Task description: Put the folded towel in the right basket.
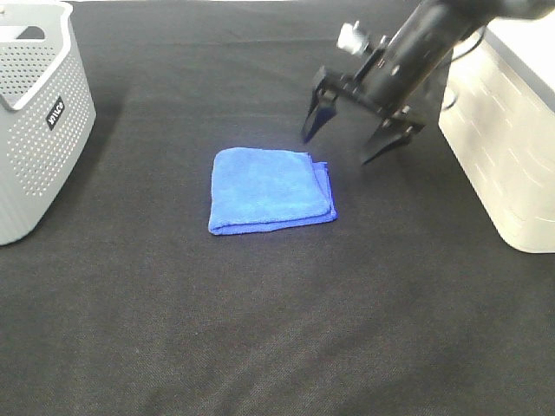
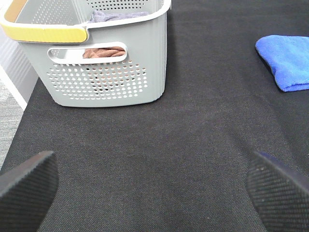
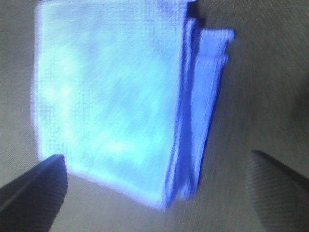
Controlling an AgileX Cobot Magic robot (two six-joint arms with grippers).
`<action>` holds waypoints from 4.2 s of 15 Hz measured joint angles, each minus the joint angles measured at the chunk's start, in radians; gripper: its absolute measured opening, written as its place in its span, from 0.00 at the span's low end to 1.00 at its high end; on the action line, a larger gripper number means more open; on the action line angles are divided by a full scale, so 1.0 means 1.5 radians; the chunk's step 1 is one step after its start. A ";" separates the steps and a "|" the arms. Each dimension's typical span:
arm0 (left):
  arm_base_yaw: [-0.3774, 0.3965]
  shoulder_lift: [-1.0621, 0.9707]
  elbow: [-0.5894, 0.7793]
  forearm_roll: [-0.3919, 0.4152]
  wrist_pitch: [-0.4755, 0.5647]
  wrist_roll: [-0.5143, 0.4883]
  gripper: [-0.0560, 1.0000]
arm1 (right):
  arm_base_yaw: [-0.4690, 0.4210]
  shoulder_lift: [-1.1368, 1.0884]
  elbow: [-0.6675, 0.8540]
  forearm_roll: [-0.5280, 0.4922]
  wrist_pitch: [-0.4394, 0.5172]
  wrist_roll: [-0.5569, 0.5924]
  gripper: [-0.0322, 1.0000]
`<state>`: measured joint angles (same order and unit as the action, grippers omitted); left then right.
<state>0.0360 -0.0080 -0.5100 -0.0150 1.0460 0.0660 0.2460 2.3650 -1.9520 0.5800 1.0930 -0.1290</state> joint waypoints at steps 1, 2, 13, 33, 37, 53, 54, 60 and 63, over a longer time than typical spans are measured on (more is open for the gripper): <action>0.000 0.000 0.000 0.000 0.000 0.000 0.99 | 0.000 0.031 -0.020 0.001 0.000 0.000 0.96; 0.000 0.000 0.000 0.000 0.000 0.000 0.99 | 0.000 0.060 -0.033 0.001 -0.001 0.000 0.96; 0.000 0.000 0.000 0.000 0.000 0.000 0.99 | 0.069 0.132 -0.058 0.101 -0.049 -0.001 0.83; 0.000 0.000 0.000 0.000 0.000 0.000 0.99 | -0.085 -0.104 -0.401 -0.090 0.081 0.005 0.26; 0.000 0.000 0.000 0.000 0.000 0.000 0.99 | -0.232 -0.205 -0.387 -0.174 0.081 0.011 0.26; 0.000 0.000 0.000 -0.001 0.000 0.000 0.99 | -0.302 -0.141 -0.197 -0.267 0.087 0.051 0.97; 0.000 0.000 0.000 -0.002 0.000 0.000 0.99 | -0.275 -0.171 -0.197 -0.273 0.086 0.051 0.97; 0.000 0.000 0.000 -0.005 0.000 0.000 0.99 | -0.185 -0.325 -0.192 -0.296 0.087 0.063 0.97; 0.000 0.000 0.000 -0.005 0.000 0.000 0.99 | -0.185 -0.479 -0.021 -0.299 0.081 0.068 0.97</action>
<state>0.0360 -0.0080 -0.5100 -0.0220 1.0460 0.0660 -0.0320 1.6470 -1.9840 0.1310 1.2150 -0.0270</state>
